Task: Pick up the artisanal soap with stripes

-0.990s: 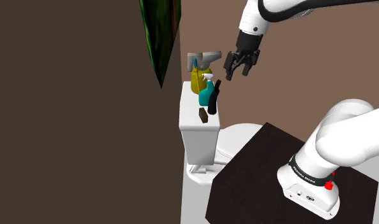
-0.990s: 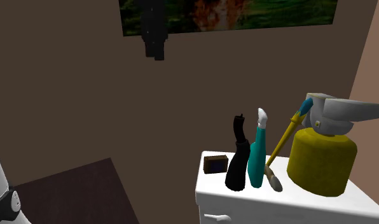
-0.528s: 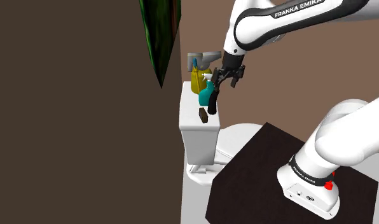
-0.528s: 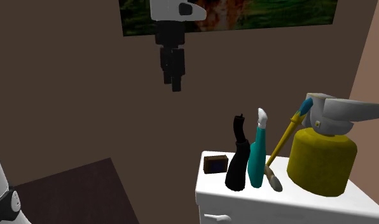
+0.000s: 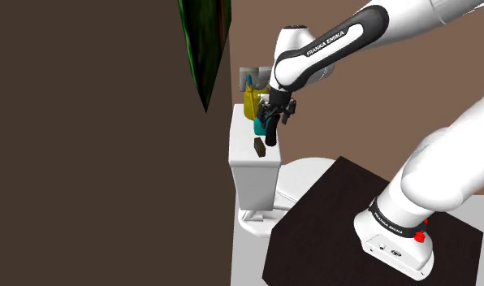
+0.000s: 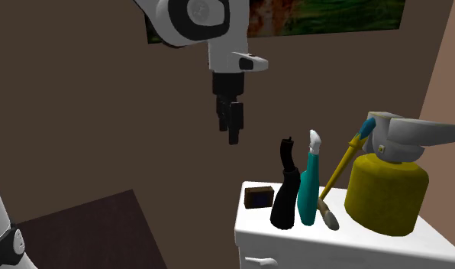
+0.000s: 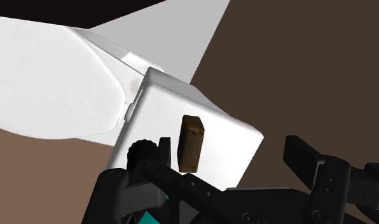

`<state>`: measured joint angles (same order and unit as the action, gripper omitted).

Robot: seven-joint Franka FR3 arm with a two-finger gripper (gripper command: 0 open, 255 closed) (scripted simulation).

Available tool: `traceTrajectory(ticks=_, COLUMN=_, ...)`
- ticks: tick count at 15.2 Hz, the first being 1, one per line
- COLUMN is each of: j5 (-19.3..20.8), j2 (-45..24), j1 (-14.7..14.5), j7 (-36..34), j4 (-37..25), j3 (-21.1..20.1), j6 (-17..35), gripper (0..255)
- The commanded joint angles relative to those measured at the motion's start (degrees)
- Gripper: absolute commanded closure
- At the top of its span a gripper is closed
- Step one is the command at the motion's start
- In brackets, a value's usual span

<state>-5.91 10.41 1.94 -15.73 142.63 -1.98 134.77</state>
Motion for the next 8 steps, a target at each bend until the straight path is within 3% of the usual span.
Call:
traceTrajectory(ticks=1, j5=0.3, j2=-5.1, j1=0.4, j7=-0.9, j4=-1.6, j3=0.0, j6=3.4, gripper=0)
traceTrajectory(ticks=8, j5=1.6, j2=-21.3, j1=0.9, j7=-4.6, j4=-8.5, j3=0.7, j6=12.3, gripper=0)
